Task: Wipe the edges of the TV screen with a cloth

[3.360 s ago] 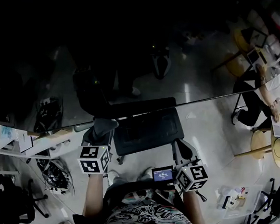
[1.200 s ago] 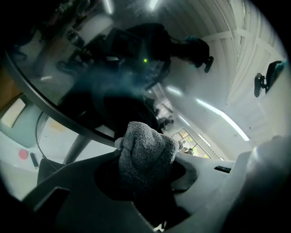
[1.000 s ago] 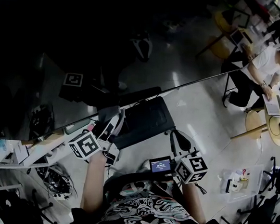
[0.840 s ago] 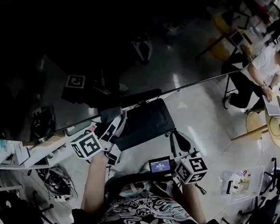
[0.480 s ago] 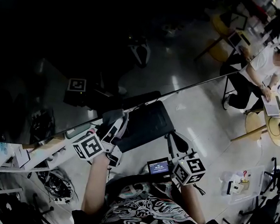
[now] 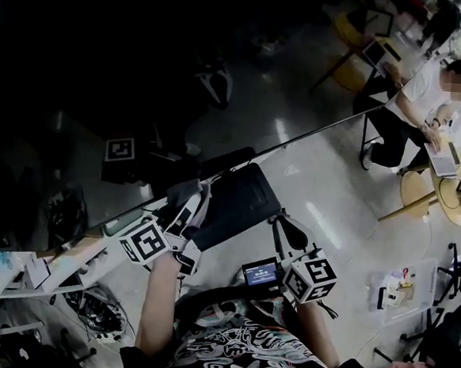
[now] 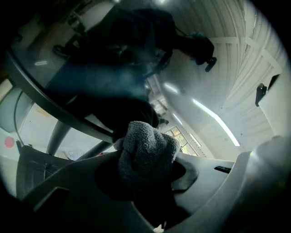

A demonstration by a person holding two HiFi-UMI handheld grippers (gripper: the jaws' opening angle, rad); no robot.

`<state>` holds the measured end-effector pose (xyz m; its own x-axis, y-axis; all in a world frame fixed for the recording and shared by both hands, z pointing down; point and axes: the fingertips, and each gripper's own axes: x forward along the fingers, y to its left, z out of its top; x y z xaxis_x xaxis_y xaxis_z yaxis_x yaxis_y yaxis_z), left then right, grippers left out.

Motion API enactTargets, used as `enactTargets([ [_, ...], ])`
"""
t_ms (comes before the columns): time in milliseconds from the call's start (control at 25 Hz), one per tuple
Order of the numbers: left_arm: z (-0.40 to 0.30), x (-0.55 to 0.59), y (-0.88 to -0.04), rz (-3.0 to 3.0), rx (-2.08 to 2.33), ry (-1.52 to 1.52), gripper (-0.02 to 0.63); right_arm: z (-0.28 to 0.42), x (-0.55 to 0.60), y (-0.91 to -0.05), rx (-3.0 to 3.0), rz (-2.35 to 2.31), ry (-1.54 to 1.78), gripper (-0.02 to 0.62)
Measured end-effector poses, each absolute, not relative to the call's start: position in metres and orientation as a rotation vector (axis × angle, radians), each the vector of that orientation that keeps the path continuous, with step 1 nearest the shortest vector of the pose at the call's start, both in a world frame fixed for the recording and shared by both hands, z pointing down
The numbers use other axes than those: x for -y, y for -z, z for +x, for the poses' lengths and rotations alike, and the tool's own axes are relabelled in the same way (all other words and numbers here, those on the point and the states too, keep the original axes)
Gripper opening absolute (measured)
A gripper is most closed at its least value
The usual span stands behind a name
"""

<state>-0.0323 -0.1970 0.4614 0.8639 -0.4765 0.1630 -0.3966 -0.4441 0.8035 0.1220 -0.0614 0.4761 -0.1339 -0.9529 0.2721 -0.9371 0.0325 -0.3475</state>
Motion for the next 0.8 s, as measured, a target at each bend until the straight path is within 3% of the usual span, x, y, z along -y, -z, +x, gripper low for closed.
enactTargets([
  [800,0.003,0.196,-0.47,1.996,0.609,0.05,0.16,0.165,0.045,-0.48,-2.131,-2.117,0.72,0.035],
])
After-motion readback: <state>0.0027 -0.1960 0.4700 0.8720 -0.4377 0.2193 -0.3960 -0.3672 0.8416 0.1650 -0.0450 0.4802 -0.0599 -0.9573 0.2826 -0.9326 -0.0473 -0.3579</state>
